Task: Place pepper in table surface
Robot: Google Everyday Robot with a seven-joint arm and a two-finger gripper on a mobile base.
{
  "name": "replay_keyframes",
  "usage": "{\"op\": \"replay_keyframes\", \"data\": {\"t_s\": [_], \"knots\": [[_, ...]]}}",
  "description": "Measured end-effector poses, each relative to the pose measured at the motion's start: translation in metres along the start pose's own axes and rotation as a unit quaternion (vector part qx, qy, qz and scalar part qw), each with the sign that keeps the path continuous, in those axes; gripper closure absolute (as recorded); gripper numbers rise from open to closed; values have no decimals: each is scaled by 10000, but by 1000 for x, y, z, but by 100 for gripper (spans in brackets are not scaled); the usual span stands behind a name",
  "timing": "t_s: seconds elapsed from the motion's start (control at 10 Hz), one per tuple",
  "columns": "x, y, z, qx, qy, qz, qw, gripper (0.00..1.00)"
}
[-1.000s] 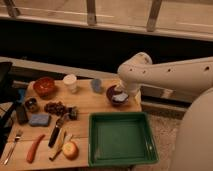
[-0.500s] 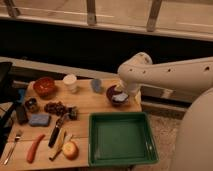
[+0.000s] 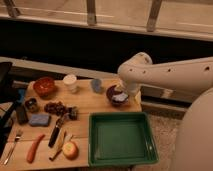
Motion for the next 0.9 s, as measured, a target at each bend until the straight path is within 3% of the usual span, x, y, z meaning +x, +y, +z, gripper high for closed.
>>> {"op": "replay_keyframes", "data": {"t_s": [0.9], "knots": [[0,0,-4,24,-69,-119,9999,20]]}}
